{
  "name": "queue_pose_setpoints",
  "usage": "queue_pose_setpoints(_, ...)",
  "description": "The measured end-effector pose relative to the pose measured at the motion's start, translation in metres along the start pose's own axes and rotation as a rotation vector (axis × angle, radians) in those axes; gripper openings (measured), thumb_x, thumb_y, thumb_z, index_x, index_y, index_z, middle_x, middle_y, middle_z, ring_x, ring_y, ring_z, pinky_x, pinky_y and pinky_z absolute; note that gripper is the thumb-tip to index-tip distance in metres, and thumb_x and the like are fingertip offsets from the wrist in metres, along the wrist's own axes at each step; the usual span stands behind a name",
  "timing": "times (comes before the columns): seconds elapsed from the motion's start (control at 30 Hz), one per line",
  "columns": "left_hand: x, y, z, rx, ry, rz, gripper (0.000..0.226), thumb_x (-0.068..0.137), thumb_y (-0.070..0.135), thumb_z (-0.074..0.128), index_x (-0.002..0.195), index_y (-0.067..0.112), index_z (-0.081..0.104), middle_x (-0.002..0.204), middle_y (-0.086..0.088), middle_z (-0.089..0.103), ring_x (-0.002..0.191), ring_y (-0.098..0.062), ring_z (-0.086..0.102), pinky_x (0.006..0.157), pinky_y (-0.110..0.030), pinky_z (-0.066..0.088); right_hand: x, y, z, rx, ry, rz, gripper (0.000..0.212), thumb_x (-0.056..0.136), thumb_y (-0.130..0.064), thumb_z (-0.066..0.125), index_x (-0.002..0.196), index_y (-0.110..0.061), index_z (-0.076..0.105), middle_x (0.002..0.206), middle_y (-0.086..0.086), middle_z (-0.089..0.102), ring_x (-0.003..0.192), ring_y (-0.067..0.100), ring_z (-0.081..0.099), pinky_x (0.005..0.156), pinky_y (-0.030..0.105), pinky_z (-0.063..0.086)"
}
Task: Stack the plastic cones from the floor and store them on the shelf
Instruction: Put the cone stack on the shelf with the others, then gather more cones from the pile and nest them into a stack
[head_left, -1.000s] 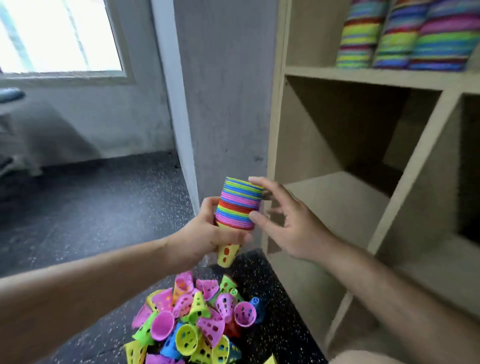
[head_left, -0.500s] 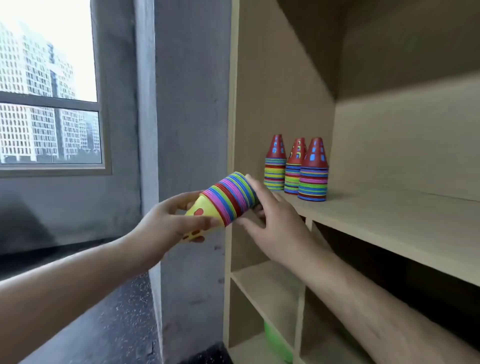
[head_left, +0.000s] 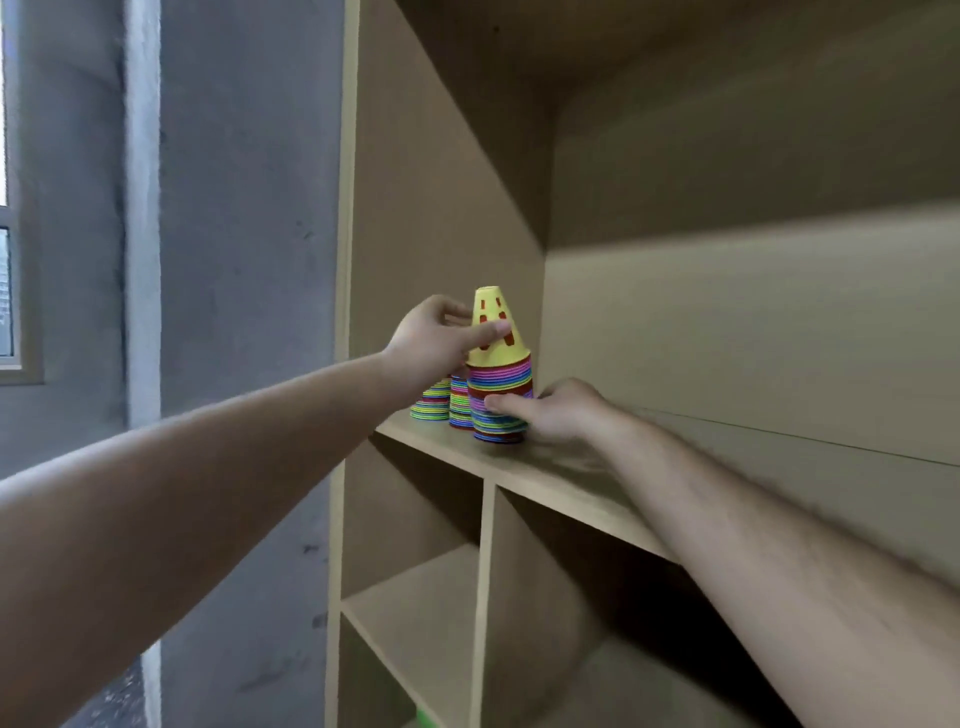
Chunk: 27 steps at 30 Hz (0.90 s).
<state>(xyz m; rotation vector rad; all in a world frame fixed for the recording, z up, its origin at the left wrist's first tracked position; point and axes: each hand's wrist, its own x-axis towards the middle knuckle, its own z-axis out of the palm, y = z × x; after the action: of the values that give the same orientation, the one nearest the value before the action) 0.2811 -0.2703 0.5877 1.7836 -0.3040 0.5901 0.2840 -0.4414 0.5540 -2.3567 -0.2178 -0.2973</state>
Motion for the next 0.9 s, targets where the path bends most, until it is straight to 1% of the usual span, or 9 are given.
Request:
queue_pose_setpoints(0.13,0.013,-0.042,0.043,0.075,-0.098,-0.051,0.048,0.083,0.03,0.086,0.12,0.02,0.057,0.115,0.001,0.069,0.101,-0.014,0.069,0.08,-0.029,0.06,0.017,0.037,0.019,-0.168,0.0,0.091,0.061,0.078,-0.075,0.063,0.117,-0.029,0.063,0.115,0.001,0.066,0.108,0.025,0.06,0.098,0.039,0.048)
queue_pose_setpoints(0.23,0.012,-0.07,0.06,0.094,-0.106,0.004,0.048,0.083,0.016,0.085,0.122,0.021,0.057,0.115,0.01,0.065,0.112,-0.01,0.063,0.096,-0.03,0.055,0.027,0.046,0.024,-0.023,0.156,0.037,0.072,0.079,-0.053,0.078,0.136,-0.025,0.044,0.12,-0.004,0.062,0.1,0.018,0.058,0.082,0.032,0.048)
queue_pose_setpoints(0.3,0.009,-0.077,0.062,0.145,-0.071,0.054,0.051,0.085,0.017,0.083,0.129,0.022,0.057,0.12,0.011,0.064,0.114,-0.008,0.061,0.095,-0.026,0.053,0.028,0.044,0.025,0.039,0.198,-0.071,0.082,0.079,-0.038,0.083,0.143,-0.028,0.034,0.121,-0.005,0.061,0.094,0.015,0.056,0.076,0.03,0.044)
queue_pose_setpoints(0.4,0.004,-0.083,0.058,0.217,-0.062,0.086,0.049,0.091,0.022,0.078,0.135,0.027,0.057,0.129,0.01,0.06,0.117,-0.008,0.059,0.089,-0.022,0.054,0.029,0.043,0.031,0.045,0.217,-0.073,0.084,0.08,-0.037,0.082,0.146,-0.034,0.031,0.129,0.0,0.058,0.101,0.018,0.057,0.081,0.032,0.049)
queue_pose_setpoints(0.5,-0.009,-0.094,0.05,0.278,-0.058,0.166,0.047,0.094,0.024,0.075,0.136,0.03,0.056,0.136,0.011,0.054,0.123,-0.006,0.053,0.099,-0.026,0.051,0.02,0.038,0.029,-0.243,0.409,-0.105,0.078,0.083,-0.045,0.076,0.147,-0.033,0.031,0.131,0.007,0.05,0.119,0.029,0.051,0.092,0.04,0.049)
queue_pose_setpoints(0.6,-0.036,-0.113,0.03,0.343,-0.017,0.303,0.039,0.094,0.021,0.071,0.13,0.027,0.059,0.128,0.012,0.056,0.117,-0.004,0.054,0.102,-0.027,0.047,-0.005,0.024,0.042,-0.231,0.568,-0.459,0.051,0.09,-0.035,0.063,0.138,-0.027,0.047,0.126,0.004,0.053,0.118,0.028,0.048,0.095,0.043,0.047)
queue_pose_setpoints(0.7,-0.074,-0.136,0.003,0.403,-0.013,0.374,0.033,0.09,0.026,0.065,0.122,0.026,0.061,0.113,0.016,0.058,0.108,-0.008,0.059,0.093,-0.022,0.047,-0.028,0.029,0.09,0.044,0.263,-0.547,0.034,0.092,-0.034,0.058,0.125,-0.032,0.052,0.107,-0.007,0.06,0.096,0.016,0.059,0.085,0.041,0.052)
queue_pose_setpoints(0.8,-0.117,-0.173,-0.02,0.517,0.005,0.335,0.027,0.093,0.028,0.065,0.12,0.025,0.062,0.11,0.014,0.058,0.106,-0.003,0.057,0.088,-0.014,0.041,-0.043,0.052,0.149,0.192,0.061,-0.549,0.029,0.093,-0.028,0.059,0.121,-0.032,0.054,0.084,-0.009,0.059,0.069,0.007,0.055,0.073,0.037,0.053)
queue_pose_setpoints(0.9,-0.161,-0.228,-0.036,0.552,-0.016,0.181,0.029,0.095,0.031,0.066,0.124,0.026,0.061,0.116,0.015,0.056,0.109,-0.002,0.054,0.089,-0.012,0.04,-0.055,0.078,0.203,0.239,-0.196,-0.514,0.032,0.098,-0.025,0.058,0.129,-0.032,0.052,0.09,-0.01,0.057,0.072,0.007,0.059,0.073,0.03,0.052)
